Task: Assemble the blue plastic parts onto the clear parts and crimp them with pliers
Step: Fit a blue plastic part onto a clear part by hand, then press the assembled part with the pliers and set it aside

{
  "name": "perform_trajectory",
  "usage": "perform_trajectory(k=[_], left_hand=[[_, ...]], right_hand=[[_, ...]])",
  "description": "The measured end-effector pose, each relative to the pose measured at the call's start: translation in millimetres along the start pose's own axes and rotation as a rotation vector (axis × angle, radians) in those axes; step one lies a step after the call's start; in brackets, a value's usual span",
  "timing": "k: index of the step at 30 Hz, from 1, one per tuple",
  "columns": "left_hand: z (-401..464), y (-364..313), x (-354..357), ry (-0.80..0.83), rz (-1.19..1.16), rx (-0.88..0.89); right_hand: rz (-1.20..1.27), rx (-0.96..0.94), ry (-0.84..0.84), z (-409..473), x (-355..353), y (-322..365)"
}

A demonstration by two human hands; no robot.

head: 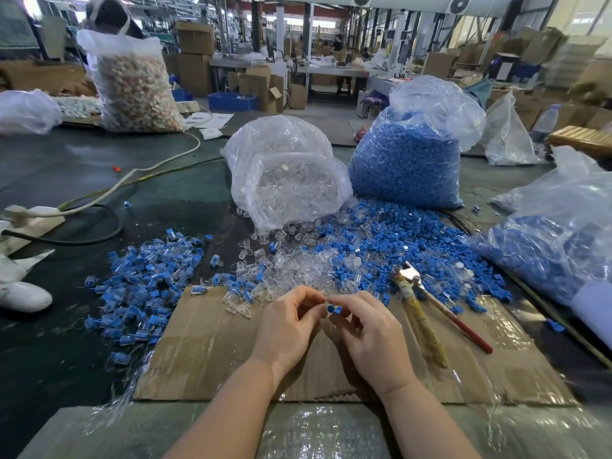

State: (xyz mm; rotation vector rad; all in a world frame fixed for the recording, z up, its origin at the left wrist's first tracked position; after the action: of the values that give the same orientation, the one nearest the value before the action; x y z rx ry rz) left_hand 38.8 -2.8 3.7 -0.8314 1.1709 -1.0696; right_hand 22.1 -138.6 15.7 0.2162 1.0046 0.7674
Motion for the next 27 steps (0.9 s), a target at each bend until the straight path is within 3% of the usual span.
perform_trajectory(k=[11,15,17,19,23,27], left_hand=[[2.7,-0.4,0.8,0.002,0.031,0.002],[3.3,-0.5,0.6,-0.007,0.031,-0.018],[3.5,-0.4,-0.3,-0.010,0.011,-0.032],[3.4,0.1,-1.0,-0.010,-0.011,-0.048],[4.0,-0.5,-1.9,-0.008,-0.021,-0.058],[5.0,-2.0,-2.2,-0.007,-0.062,-0.068]], right_hand=[[-0.019,0.007,0.002,1.1,0.0,0.4],[-0.042,0.055,-0.080,2.2,-7.2,-0.4],[-0.160,0.157,-0.129,3.3,-15.7,-7.4],[-0.358,0.381,-0.093,4.3,-26.9,-22.8],[-0.725,0.807,0.222,-4.4,-48.9,-56.8],[-0.737,0.884,0.354,-9.7,-56.0,-69.3]])
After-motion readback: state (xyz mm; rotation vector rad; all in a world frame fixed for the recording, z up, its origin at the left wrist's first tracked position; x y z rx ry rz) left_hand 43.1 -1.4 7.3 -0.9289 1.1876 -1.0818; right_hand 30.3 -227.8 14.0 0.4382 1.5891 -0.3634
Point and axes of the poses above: each hand's wrist, its own z-axis towards the middle knuckle, its own x-axis out of the palm, y = z × x, the point moved 4 cm from there along z, towards the middle knuckle, and after that the axes turned 3 degrees about -z, right-handed, at the moved point
